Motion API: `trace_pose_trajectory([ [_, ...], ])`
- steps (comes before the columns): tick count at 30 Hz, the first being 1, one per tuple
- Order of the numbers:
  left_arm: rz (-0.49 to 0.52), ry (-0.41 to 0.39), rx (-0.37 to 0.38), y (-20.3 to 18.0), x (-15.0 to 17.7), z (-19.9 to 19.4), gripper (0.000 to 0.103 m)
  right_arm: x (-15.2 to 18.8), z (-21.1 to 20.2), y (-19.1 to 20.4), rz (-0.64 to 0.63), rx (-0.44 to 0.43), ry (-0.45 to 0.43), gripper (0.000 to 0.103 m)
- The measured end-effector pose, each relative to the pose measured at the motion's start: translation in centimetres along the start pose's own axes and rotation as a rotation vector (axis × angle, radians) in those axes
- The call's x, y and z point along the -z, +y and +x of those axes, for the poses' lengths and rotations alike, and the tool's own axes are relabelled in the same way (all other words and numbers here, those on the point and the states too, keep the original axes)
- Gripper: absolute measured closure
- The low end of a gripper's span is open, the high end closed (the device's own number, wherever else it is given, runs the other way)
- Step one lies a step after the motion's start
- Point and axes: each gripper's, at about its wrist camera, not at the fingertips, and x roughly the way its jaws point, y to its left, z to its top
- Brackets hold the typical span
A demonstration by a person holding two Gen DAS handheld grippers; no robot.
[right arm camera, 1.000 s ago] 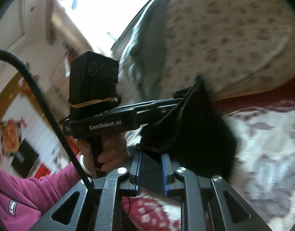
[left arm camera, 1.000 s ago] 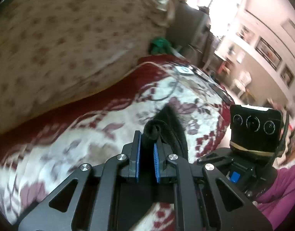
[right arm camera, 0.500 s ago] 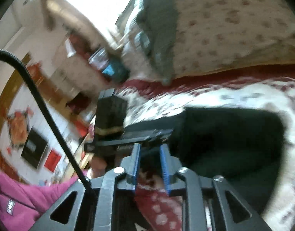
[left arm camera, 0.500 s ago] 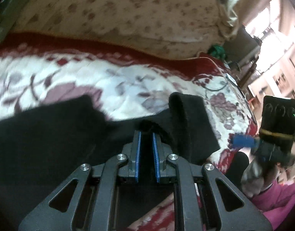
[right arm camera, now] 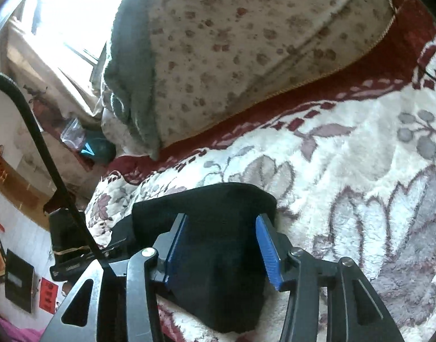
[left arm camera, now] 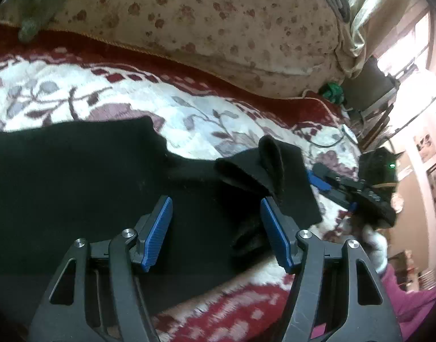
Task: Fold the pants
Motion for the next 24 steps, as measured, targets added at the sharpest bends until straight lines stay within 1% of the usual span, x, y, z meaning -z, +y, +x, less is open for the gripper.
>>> trace_pose_trajectory([
  [3,-0.044,-0.028,0.050,0.6,0.1,-1.1,0.039,0.0,0.6,-0.1,-0.006,0.007,0.015,0.055],
  [6,-0.032,-0.056,0.048,0.1,0.0,-1.7,0.037,0.0,1.1,0.0,-0.018,0.020,0.016,0.053],
  [7,-0.016,-0.061,0.039,-0.2,-0.1,-1.6,0.033,0.0,1.4,-0.1,-0.015,0.019,0.015,0.052],
  [8,-0.012,-0.059,0.032,-0.5,-0.2,-1.4,0.032,0.0,1.5,-0.1,-0.012,0.018,0.014,0.051],
  [11,-0.004,-0.032,-0.011,-1.0,-0.4,0.2,0.032,-0.1,1.6,-0.1,-0.010,0.017,0.015,0.051],
  [13,0.010,-0.002,-0.062,-1.4,-0.3,1.6,0.032,-0.1,1.5,-0.1,-0.004,0.014,0.018,0.051],
  [16,0.052,-0.001,-0.119,-2.1,0.2,2.7,0.032,-0.1,1.5,-0.2,0.001,0.008,0.026,0.051],
  [20,0.094,0.030,-0.114,-3.4,0.2,4.3,0.032,0.0,1.6,-0.5,0.006,0.004,0.027,0.051],
  [24,0.149,0.035,-0.143,-5.2,0.2,5.8,0.032,0.1,1.7,-0.9,0.017,0.010,0.029,0.051],
])
